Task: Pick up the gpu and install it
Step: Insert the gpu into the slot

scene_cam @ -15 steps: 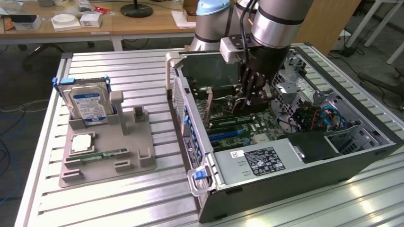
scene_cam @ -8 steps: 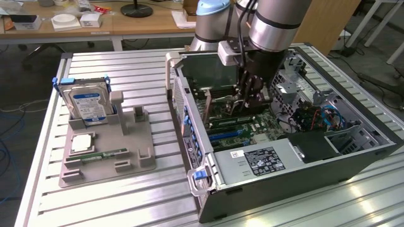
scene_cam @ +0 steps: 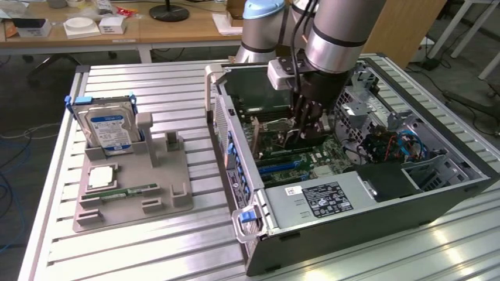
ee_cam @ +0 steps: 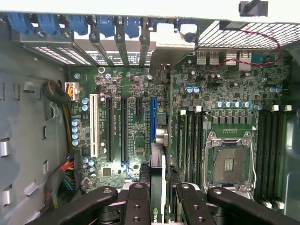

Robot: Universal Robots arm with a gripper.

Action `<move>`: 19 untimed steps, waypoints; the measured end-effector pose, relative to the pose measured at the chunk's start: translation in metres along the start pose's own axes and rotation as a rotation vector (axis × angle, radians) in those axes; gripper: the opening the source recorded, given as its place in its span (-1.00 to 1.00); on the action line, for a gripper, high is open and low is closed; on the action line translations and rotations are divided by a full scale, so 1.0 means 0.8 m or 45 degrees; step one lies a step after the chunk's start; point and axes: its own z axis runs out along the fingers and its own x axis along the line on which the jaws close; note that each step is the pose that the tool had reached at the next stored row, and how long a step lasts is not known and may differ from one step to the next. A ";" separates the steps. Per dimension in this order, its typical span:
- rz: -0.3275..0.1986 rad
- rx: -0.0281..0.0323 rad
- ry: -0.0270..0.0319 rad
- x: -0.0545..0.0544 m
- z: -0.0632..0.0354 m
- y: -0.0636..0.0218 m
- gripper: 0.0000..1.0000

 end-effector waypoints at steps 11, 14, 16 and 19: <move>0.000 0.0001 -0.0001 0.001 0.012 0.005 -0.48; 0.000 0.0000 0.0002 0.001 0.012 0.005 -0.48; 0.000 0.0000 0.0000 0.002 0.013 0.005 -0.48; 0.000 0.0001 -0.0002 0.003 0.014 0.005 -0.48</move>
